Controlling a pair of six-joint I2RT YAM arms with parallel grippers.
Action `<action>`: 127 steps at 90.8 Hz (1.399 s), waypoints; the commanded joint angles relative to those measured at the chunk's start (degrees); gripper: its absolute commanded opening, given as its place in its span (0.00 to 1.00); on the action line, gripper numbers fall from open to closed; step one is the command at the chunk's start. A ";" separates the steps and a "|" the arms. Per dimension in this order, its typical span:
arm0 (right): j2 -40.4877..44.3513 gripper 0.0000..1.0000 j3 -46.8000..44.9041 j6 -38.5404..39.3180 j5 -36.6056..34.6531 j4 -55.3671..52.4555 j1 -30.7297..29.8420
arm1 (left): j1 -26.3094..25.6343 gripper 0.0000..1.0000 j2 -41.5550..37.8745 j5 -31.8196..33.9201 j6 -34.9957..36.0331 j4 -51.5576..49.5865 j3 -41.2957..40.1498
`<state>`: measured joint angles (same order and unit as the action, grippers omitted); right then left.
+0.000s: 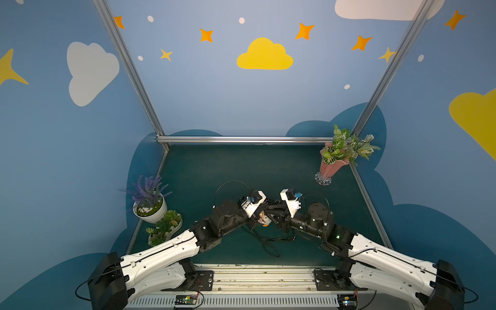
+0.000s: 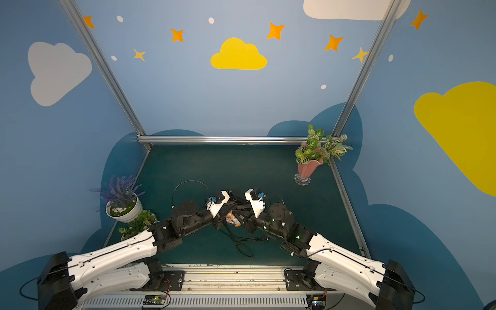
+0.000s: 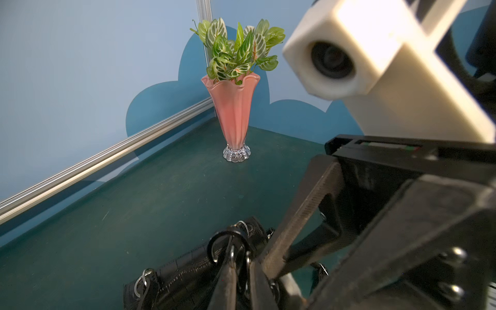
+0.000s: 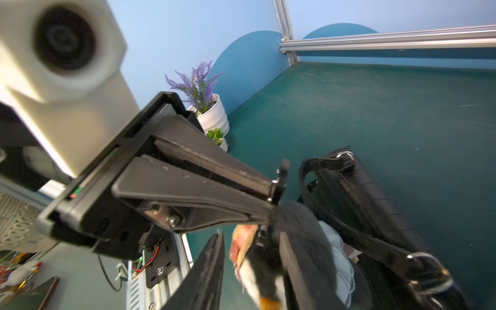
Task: Remove the decoration from the bag
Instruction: Remove the decoration item from the bag.
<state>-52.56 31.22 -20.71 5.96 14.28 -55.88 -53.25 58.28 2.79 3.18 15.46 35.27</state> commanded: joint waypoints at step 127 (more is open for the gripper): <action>-6.63 0.00 -0.29 -10.28 -8.07 8.50 -0.04 | 0.34 0.80 -3.34 3.92 -7.62 7.45 -3.53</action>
<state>-60.64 31.79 -31.09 -0.43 20.80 -56.07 -52.88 56.95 6.04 -3.07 20.73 32.40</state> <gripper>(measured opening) 0.070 0.757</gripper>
